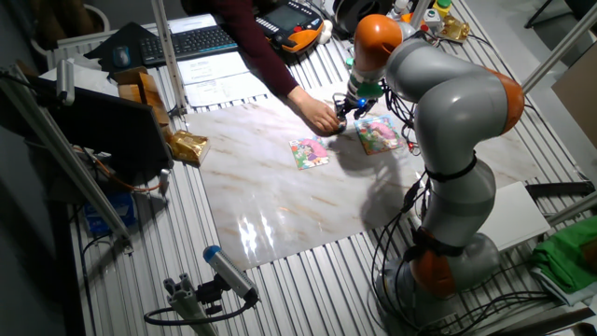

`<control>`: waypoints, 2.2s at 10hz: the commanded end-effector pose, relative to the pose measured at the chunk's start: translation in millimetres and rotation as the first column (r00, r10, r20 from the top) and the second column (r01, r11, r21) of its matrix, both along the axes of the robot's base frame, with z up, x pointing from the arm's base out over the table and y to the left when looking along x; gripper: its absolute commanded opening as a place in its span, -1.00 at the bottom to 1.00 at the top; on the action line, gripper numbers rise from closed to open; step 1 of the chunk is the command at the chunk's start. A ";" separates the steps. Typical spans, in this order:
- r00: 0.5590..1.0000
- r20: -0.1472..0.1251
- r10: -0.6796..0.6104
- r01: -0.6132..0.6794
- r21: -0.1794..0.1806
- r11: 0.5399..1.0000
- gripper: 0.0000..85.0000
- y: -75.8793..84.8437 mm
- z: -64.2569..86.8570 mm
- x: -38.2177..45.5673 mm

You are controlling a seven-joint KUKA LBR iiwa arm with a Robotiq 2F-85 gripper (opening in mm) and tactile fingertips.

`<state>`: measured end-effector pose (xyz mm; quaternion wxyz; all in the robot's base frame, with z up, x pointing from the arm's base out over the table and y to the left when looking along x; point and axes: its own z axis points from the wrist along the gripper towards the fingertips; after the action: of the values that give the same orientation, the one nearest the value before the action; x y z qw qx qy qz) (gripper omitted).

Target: Assemble one piece of a puzzle

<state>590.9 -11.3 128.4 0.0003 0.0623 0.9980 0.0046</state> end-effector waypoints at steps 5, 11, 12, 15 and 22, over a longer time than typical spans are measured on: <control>1.000 0.006 0.015 -0.015 0.009 1.000 0.17 -5.7 -5.3 0.7; 1.000 0.018 -0.023 0.024 -0.012 1.000 0.18 1.6 -3.0 5.5; 0.999 0.035 -0.040 0.041 -0.021 0.999 0.20 1.9 -0.9 4.5; 0.997 0.063 0.033 -0.026 -0.106 0.994 0.40 0.8 -3.9 5.6; 0.994 0.066 0.087 -0.081 -0.079 0.994 0.70 1.6 -30.3 20.2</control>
<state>610.7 -10.1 97.5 0.0368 0.0205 0.9986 -0.0311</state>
